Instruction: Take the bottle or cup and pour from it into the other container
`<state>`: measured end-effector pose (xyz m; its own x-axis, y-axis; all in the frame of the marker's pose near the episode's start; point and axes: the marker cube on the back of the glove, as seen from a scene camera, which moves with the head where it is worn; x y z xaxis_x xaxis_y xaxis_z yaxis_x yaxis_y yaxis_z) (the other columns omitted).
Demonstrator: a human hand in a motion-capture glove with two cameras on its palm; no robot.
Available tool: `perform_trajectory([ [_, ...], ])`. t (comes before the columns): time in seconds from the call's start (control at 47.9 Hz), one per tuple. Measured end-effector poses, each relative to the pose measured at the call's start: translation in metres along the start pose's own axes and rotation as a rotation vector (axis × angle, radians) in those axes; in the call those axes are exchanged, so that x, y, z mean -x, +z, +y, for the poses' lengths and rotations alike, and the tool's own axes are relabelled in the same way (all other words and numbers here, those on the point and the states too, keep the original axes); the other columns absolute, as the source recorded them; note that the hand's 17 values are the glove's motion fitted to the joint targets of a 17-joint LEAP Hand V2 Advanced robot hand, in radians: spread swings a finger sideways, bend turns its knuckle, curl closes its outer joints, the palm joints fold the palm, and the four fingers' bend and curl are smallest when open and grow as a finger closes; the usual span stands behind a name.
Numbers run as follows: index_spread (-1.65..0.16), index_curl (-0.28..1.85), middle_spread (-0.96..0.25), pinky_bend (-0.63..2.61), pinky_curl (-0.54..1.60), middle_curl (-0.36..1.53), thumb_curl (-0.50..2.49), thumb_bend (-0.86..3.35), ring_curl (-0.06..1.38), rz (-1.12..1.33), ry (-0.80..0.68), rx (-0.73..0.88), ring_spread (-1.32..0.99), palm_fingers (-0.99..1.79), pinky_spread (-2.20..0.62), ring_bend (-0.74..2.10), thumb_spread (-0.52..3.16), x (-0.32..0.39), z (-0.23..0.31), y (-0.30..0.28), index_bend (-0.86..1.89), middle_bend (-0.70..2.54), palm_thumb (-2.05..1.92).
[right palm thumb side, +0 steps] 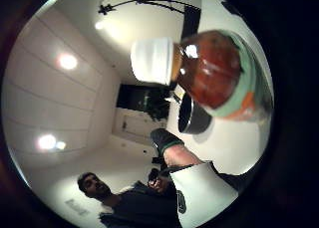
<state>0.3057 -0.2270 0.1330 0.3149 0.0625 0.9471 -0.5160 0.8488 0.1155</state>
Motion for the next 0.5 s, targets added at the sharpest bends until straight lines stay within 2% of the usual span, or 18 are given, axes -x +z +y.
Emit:
perform_trajectory([
  [0.167, -0.2, 0.2, 0.04, 0.51, 0.31, 0.36, 0.39, -0.03, 0.25, -0.018, -0.058, -0.038, 0.17, 0.55, 0.36, 0.48, 0.74, -0.006, -0.013, 0.017, 0.1, 0.36, 0.5],
  [0.355, -0.26, 0.2, -0.14, 0.43, 0.3, 0.38, 0.41, 0.0, 0.32, -0.02, -0.122, -0.13, -0.02, 1.02, 0.23, 0.64, 0.71, -0.006, -0.03, 0.026, 0.1, 0.43, 0.65],
  [0.501, -0.28, 0.24, -0.21, 0.4, 0.33, 0.4, 0.43, 0.02, 0.37, -0.014, -0.165, -0.062, -0.13, 1.19, 0.07, 0.7, 0.68, -0.015, -0.013, 0.02, 0.12, 0.44, 0.82],
])
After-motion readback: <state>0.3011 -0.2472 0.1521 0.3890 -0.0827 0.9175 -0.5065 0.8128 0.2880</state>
